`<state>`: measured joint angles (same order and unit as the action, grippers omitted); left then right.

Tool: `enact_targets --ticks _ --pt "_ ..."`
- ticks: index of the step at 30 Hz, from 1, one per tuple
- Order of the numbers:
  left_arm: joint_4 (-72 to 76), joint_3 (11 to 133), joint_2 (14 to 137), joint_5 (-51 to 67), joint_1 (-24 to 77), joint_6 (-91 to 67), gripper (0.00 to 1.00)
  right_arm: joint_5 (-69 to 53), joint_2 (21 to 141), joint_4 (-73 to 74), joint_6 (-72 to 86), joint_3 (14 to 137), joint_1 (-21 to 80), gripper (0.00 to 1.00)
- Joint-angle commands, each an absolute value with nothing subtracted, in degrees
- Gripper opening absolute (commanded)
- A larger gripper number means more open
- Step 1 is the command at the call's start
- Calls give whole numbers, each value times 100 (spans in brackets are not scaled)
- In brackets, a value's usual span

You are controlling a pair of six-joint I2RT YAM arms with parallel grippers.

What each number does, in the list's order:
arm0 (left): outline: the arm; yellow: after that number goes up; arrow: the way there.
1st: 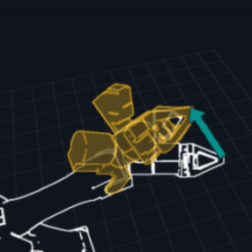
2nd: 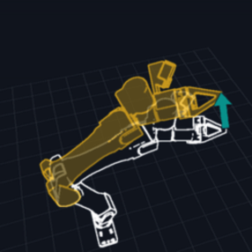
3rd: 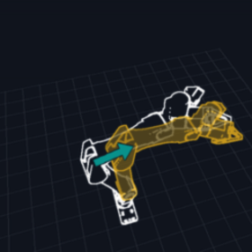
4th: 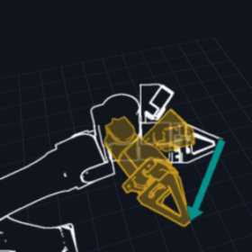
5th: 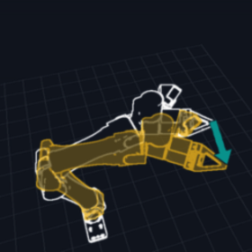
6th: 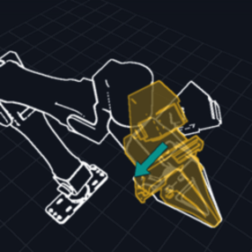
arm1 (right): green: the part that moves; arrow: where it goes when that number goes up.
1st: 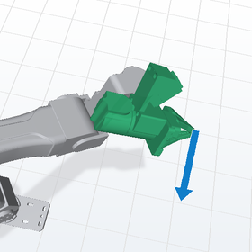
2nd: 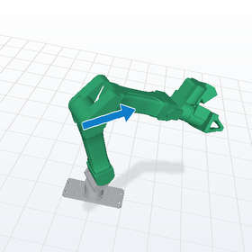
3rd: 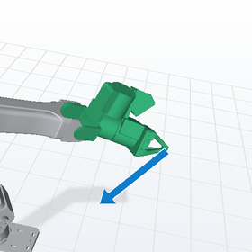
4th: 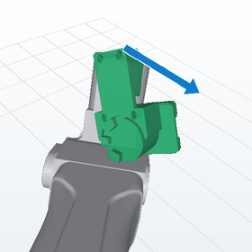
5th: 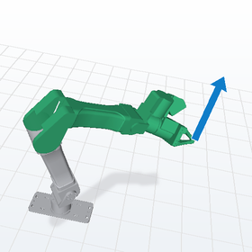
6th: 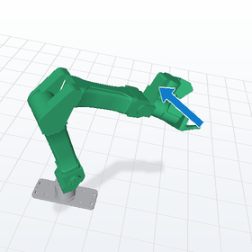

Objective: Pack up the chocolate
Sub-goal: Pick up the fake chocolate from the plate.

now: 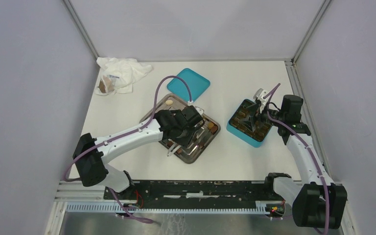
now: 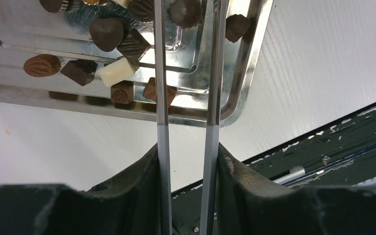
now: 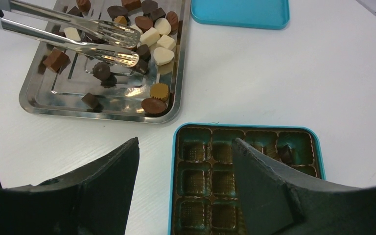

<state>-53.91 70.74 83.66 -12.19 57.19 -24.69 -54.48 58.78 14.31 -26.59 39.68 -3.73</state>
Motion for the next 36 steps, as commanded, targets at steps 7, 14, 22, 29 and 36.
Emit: enact_targets --ticks 7,14,22,29,36 --pt "-5405 7550 8862 -1079 5501 -1751 44 -5616 5993 1351 -2637 4157 -439 75" --pt "-5376 7557 9086 -976 5324 -1576 43 -5643 6019 1367 -2650 4162 -435 75" --pt "-5326 7582 9240 -851 5185 -1471 42 -5668 6056 1419 -2689 4184 -439 75" --pt "-5261 7490 9308 -773 5101 -1440 41 -5696 6074 1467 -2716 4201 -439 74" --pt "-5253 7506 9395 -794 5089 -1453 42 -5730 6080 1507 -2742 4210 -439 75"
